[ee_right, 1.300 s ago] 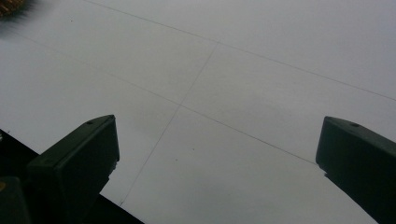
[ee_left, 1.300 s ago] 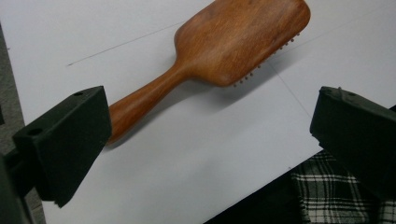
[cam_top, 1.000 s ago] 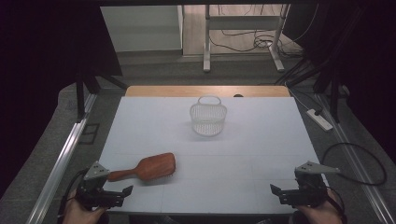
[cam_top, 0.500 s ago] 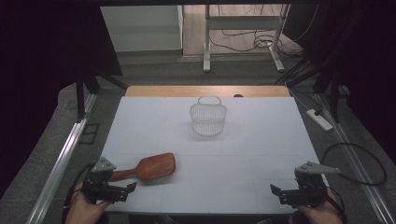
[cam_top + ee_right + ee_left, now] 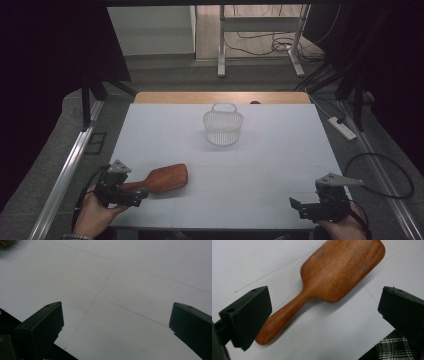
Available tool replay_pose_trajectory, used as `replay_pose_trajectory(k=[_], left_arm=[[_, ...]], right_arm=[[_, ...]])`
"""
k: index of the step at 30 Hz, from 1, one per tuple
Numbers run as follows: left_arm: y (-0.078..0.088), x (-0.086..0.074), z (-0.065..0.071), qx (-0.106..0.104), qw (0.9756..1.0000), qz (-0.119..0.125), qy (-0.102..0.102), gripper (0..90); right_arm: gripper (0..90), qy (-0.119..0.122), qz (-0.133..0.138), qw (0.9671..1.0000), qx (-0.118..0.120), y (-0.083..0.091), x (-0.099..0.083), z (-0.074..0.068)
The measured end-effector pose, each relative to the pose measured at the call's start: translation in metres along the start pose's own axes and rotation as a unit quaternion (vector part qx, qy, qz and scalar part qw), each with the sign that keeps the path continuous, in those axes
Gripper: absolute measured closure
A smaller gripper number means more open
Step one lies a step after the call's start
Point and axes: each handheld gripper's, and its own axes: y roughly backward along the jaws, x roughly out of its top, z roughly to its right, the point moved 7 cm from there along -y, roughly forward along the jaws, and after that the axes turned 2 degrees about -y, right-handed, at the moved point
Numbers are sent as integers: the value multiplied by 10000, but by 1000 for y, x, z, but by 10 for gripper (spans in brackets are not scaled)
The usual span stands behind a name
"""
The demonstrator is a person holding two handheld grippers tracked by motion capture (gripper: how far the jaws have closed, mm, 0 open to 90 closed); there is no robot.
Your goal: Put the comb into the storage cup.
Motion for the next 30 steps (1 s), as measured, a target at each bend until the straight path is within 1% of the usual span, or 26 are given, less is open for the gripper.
replay_pose_trajectory(k=[7, 8, 14, 20, 24, 26, 27, 28, 30], left_arm=[[-4, 8, -4, -17, 10000, -46, -72, 33], [-6, 12, -4, -40, 9999, -62, -90, 35], [-12, 20, -4, -114, 9998, -121, -121, 29], [-16, 26, -7, -180, 9997, -145, -107, 23], [-18, 28, -10, -178, 9997, -160, -75, 30], [-18, 29, -11, -181, 9997, -160, -73, 66], [-17, 29, -13, -186, 9997, -158, -86, 66], [-17, 29, -14, -205, 9996, -161, -109, 116], [-17, 30, -15, -213, 9995, -177, -126, 190]], right_arm=[[0, -1, -12, 10000, -3, 0, 0, 0], [0, -2, -13, 10000, 1, 0, 0, 0], [0, -4, -18, 10000, 0, 0, 0, 0], [0, -5, -20, 10000, -2, 0, 0, 1], [1, -11, -23, 10000, -4, 0, 0, 1], [1, -15, -24, 10000, -8, 0, 0, 1], [2, -15, -27, 10000, -6, 0, 0, 1], [2, -17, -30, 10000, -7, -1, 0, 1], [4, -16, -36, 10000, -7, -1, 0, 1]])
